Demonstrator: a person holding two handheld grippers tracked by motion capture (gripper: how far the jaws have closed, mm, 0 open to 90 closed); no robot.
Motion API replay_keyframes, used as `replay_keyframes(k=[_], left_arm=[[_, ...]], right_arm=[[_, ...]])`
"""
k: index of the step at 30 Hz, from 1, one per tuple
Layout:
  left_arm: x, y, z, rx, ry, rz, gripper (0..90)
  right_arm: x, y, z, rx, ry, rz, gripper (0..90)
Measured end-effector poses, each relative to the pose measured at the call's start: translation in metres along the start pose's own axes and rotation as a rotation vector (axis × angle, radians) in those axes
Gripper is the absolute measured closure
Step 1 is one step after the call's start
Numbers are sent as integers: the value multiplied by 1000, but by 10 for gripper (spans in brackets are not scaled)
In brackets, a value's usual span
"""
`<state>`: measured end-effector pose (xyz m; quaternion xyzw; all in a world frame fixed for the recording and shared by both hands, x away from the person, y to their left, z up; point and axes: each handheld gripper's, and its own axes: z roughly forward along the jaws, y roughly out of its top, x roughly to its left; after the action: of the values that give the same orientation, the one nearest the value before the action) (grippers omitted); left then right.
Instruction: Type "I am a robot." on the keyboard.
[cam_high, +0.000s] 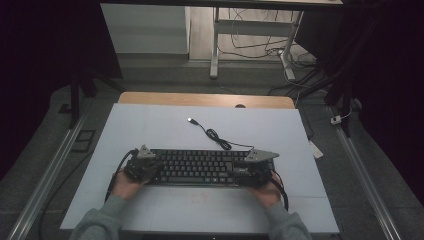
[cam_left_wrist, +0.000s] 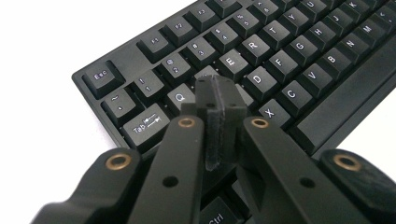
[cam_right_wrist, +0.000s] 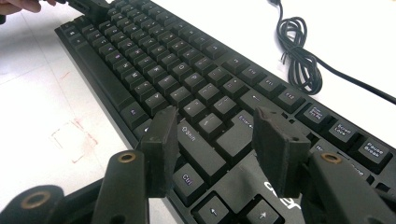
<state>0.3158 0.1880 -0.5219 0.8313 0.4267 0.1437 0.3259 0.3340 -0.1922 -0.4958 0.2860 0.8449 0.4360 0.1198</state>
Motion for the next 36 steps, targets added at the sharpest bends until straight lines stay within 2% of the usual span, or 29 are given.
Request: replay_keyframes(k=[1,6,9,11,14,20,26,32,36], left_arm=[[-1,0,2,10,6,6,886],[-1,0,1,-2,10,3,887],[0,0,-6,-39,8,-3,886],[1,0,-11,-66,-1,-22,886],[2,-2,-17,-82,-15,-30,878],[3,-6,-27,-127,-46,-56,694],[6,-10,-32,-146,-63,-82,545],[7,-12,-34,-143,-76,-92,470],[6,-12,-32,-128,-89,-82,423]], right_arm=[[0,0,0,0,0,0,510],[0,0,0,1,-3,-1,510],[0,0,-1,-2,0,1,510],[0,0,-1,-7,0,2,510],[0,0,-1,-6,-2,2,510],[-1,0,-2,-8,-1,3,510],[-1,0,-2,-7,-6,2,510],[-1,0,-2,-10,-3,4,510],[-2,0,-3,-12,-1,3,510]])
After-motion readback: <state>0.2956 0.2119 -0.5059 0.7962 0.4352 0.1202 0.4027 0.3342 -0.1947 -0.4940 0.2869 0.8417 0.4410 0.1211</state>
